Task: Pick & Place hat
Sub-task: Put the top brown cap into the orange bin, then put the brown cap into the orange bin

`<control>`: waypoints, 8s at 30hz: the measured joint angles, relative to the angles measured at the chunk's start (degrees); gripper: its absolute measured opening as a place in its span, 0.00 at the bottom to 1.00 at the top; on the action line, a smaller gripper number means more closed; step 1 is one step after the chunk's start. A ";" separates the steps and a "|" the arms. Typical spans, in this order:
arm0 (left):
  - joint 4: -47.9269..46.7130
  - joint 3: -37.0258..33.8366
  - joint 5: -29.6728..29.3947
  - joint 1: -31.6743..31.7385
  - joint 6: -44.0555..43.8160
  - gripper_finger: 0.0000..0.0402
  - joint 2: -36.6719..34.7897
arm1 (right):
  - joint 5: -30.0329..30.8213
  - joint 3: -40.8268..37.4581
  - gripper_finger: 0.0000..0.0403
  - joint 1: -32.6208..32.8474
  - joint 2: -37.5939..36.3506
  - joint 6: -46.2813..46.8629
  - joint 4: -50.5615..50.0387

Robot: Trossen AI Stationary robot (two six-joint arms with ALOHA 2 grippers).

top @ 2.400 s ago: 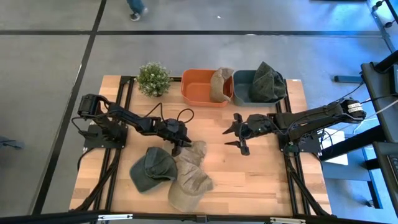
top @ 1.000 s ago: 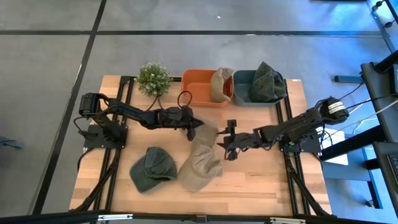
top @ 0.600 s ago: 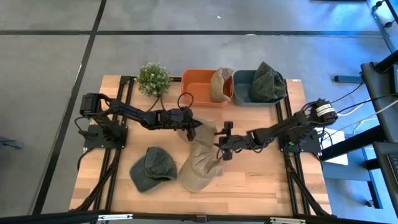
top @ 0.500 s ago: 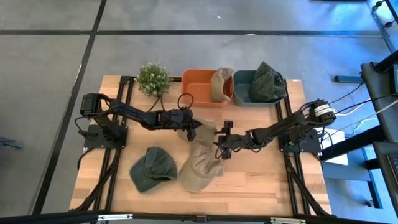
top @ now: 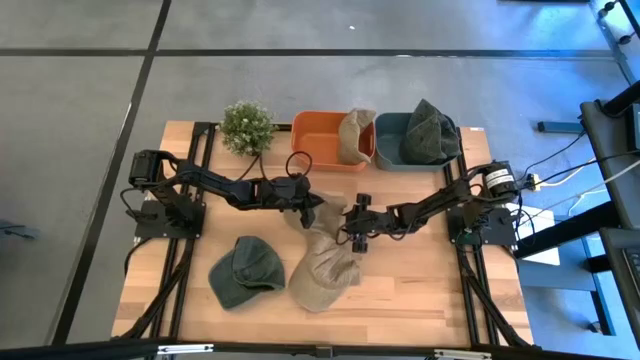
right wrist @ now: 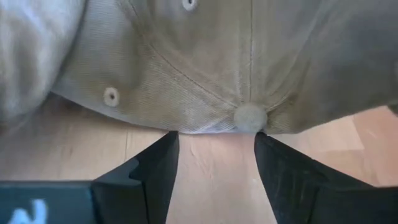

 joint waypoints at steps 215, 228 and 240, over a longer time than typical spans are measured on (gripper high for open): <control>-17.67 8.76 11.13 -13.68 9.25 0.36 2.99 | -7.83 18.65 0.62 -11.50 -22.05 -19.68 -44.53; -19.59 10.49 5.34 -16.09 9.89 0.36 13.32 | -7.84 18.63 0.62 -11.87 -22.05 -20.88 -44.82; -17.85 10.51 -3.29 -15.91 22.12 0.23 15.97 | -7.87 18.61 0.62 -11.87 -22.05 -17.73 -46.41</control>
